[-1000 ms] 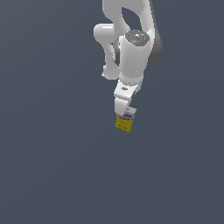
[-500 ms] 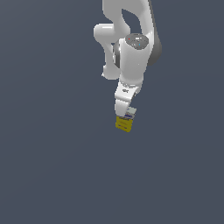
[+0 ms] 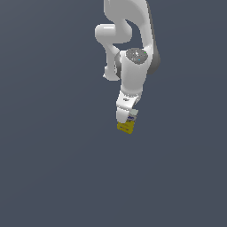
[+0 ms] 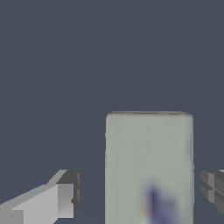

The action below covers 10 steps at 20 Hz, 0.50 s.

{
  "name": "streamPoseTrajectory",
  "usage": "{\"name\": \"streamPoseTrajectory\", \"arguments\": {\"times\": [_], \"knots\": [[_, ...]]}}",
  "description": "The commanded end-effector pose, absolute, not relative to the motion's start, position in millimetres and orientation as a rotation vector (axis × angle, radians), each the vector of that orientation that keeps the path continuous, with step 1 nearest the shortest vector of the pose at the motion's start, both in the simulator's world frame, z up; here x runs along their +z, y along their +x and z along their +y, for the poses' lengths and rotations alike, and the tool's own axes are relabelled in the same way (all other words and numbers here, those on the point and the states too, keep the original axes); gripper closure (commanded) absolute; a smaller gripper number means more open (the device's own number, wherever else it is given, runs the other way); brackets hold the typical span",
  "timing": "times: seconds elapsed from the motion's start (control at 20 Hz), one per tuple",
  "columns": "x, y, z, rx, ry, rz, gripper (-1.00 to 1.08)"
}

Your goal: Pick up the object and move it to a goal position.

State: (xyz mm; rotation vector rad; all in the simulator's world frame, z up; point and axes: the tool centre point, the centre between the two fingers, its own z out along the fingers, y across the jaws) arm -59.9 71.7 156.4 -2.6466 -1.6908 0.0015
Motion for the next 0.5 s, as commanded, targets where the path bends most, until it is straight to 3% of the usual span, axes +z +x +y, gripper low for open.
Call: {"name": "streamPoseTrajectory", "arguments": {"times": [0.0, 0.05, 0.1, 0.45], "knots": [[152.3, -59.1, 71.7, 0.0, -2.647, -1.691, -0.92], [152.0, -59.0, 71.7, 0.0, -2.647, -1.691, -0.92], [152.0, -59.0, 71.7, 0.0, -2.647, -1.691, 1.08], [152.0, -59.0, 71.7, 0.0, -2.647, -1.691, 1.08]]}}
